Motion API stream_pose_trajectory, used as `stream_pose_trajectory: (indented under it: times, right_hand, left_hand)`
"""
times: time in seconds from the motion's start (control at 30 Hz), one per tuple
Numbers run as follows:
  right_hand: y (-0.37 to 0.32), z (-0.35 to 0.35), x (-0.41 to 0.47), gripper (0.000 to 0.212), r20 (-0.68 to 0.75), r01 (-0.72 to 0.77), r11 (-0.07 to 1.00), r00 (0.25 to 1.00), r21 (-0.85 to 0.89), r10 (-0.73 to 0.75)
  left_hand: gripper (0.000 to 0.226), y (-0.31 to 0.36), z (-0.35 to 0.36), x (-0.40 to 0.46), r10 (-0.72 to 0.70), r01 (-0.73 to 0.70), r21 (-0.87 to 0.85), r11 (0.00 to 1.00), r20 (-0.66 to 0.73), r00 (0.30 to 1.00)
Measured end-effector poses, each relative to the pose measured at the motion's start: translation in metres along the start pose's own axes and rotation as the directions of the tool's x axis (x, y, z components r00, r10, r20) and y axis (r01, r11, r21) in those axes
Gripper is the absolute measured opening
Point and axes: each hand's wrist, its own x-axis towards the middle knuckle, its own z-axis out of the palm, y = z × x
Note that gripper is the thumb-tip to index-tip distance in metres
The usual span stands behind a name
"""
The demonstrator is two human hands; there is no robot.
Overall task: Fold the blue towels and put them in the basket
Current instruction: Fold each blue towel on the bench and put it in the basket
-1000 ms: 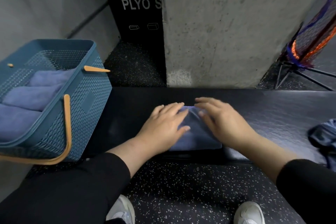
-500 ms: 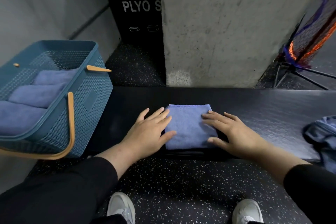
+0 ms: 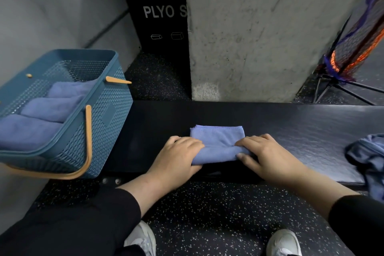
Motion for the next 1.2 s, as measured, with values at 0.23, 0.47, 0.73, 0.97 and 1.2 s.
stream_pose_trajectory:
  times: [0.23, 0.47, 0.73, 0.97, 1.2]
  right_hand:
    - [-0.004, -0.006, 0.011, 0.02, 0.008, -0.224, 0.953, 0.974, 0.203, 0.227]
    - [0.007, 0.0, 0.052, 0.019, -0.05, -0.357, 0.896, 0.923, 0.263, 0.382]
    - [0.009, 0.016, 0.074, 0.033, 0.046, -0.315, 0.948, 0.948, 0.041, 0.314]
    - [0.003, -0.009, 0.069, 0.064, 0.21, -0.201, 0.979, 0.957, -0.018, 0.2]
    - [-0.009, -0.018, 0.075, 0.078, 0.385, -0.302, 0.949, 0.89, 0.092, 0.246]
  left_hand:
    - [0.043, -0.013, -0.017, 0.017, -0.297, 0.353, -0.411, 0.841, 0.195, 0.935]
    - [0.029, -0.012, -0.013, 0.047, -0.535, 0.567, -0.465, 0.68, 0.215, 0.817]
    - [0.055, -0.006, -0.008, 0.049, -0.112, 0.095, 0.072, 0.993, 0.277, 0.954]
    - [0.063, -0.007, -0.008, 0.052, -0.198, 0.211, 0.005, 0.978, 0.366, 0.909]
    - [0.08, -0.008, -0.019, 0.058, -0.186, 0.187, 0.033, 0.982, 0.379, 0.907]
